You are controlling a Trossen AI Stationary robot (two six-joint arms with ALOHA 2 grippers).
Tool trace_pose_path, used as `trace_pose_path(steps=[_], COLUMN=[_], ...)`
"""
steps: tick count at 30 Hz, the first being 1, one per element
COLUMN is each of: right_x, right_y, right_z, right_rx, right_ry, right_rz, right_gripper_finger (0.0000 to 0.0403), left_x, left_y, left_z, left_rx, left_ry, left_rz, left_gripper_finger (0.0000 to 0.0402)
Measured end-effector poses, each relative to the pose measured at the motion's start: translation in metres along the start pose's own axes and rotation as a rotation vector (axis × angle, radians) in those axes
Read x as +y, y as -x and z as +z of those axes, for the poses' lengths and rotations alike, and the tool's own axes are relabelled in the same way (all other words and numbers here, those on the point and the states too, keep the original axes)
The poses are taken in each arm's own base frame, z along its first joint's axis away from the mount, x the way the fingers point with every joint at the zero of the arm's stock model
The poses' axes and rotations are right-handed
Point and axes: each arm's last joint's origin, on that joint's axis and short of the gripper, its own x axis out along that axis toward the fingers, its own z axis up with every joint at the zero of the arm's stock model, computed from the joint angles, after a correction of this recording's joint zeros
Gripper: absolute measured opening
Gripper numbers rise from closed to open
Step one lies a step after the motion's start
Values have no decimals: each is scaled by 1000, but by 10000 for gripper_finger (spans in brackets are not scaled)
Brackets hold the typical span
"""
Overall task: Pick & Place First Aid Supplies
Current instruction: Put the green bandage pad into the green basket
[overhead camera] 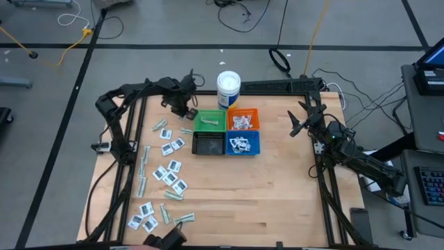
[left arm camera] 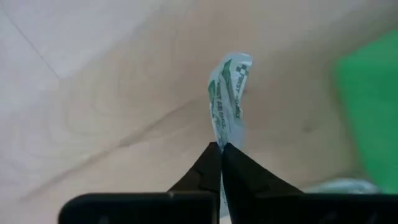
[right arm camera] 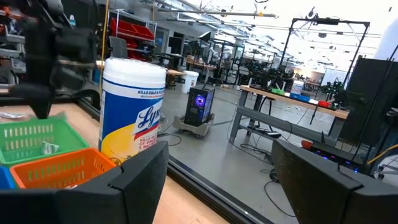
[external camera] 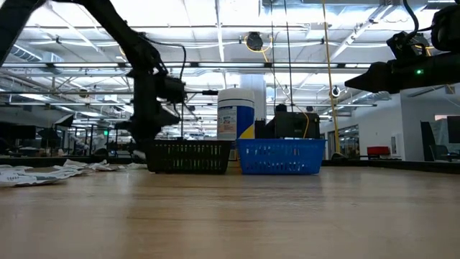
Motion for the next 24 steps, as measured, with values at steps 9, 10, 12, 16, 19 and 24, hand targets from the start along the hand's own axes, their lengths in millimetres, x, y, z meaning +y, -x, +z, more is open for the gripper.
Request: trace_pose_path(steps=[9, 10, 12, 16, 19, 24], right_x=[0, 0, 0, 0, 0, 0], right_y=[0, 0, 0, 0, 0, 0], right_z=[0, 0, 0, 0, 0, 0], right_rx=[0, 0, 0, 0, 0, 0], right_ry=[0, 0, 0, 0, 0, 0], right_rz=[0, 0, 0, 0, 0, 0], right_gripper_finger=[279, 279, 279, 279, 279, 279], left_x=[-1, -2, -4, -10, -16, -39], left_y=[54, 58, 64, 70, 69, 69], left_z=[-26, -30, -38, -51, -56, -45], left_rx=[-68, -62, -44, 24, 61, 77], left_ry=[-295, -346, -470, -687, -810, -920], left_rz=[9, 11, 17, 67, 128, 146], left_gripper_finger=[5, 6, 4, 5, 3, 3])
